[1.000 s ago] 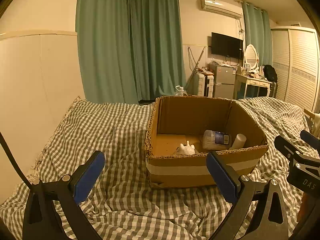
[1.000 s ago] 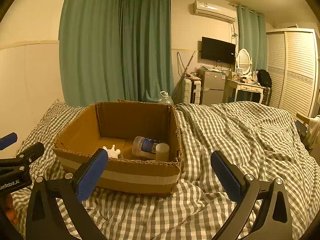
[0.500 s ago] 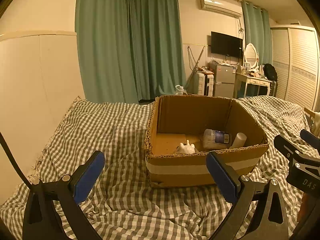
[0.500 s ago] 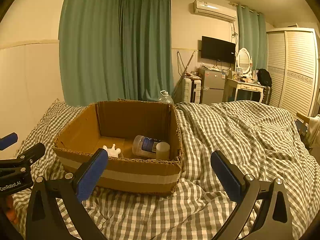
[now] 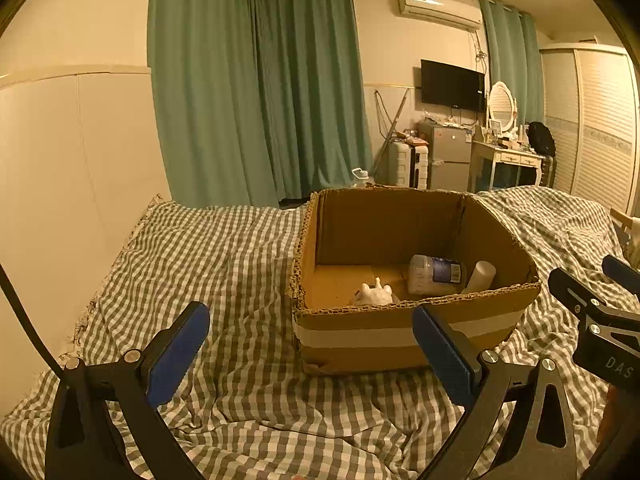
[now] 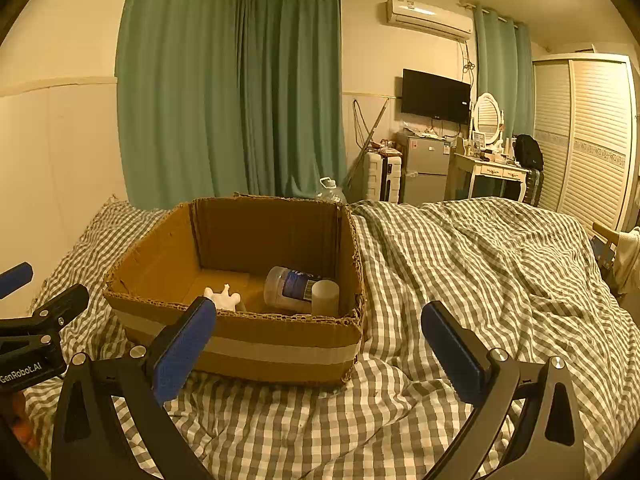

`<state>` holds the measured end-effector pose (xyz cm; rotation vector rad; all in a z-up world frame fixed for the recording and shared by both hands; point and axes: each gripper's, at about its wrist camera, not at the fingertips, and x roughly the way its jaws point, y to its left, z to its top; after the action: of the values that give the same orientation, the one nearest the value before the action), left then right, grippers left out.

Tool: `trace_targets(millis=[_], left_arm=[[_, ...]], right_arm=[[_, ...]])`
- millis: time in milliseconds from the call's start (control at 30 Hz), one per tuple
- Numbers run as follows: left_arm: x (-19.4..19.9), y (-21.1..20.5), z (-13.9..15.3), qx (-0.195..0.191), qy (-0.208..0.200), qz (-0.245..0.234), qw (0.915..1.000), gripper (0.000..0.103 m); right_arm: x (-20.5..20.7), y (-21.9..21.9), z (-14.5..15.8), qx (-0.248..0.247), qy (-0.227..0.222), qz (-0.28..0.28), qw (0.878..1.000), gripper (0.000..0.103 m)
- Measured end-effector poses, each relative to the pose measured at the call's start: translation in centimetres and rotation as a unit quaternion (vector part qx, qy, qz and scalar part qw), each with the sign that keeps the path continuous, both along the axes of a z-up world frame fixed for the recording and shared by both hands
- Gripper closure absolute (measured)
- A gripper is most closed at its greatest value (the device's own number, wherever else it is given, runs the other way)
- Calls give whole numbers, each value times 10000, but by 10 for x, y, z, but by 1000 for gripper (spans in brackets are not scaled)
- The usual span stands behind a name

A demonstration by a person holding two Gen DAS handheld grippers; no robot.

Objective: Organize objects

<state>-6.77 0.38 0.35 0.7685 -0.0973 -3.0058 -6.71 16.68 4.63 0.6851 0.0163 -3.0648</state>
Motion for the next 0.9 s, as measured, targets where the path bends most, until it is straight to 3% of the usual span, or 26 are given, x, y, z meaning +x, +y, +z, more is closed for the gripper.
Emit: trace_targets(millis=[333, 900], left_arm=[[-1, 1, -4, -186, -23, 137, 9997, 0], [2, -1, 1, -61, 26, 59, 10000, 0]], right_arm=[[0, 1, 1, 17, 6, -12, 10000, 0], [0, 1, 2, 36, -7, -23, 10000, 0]])
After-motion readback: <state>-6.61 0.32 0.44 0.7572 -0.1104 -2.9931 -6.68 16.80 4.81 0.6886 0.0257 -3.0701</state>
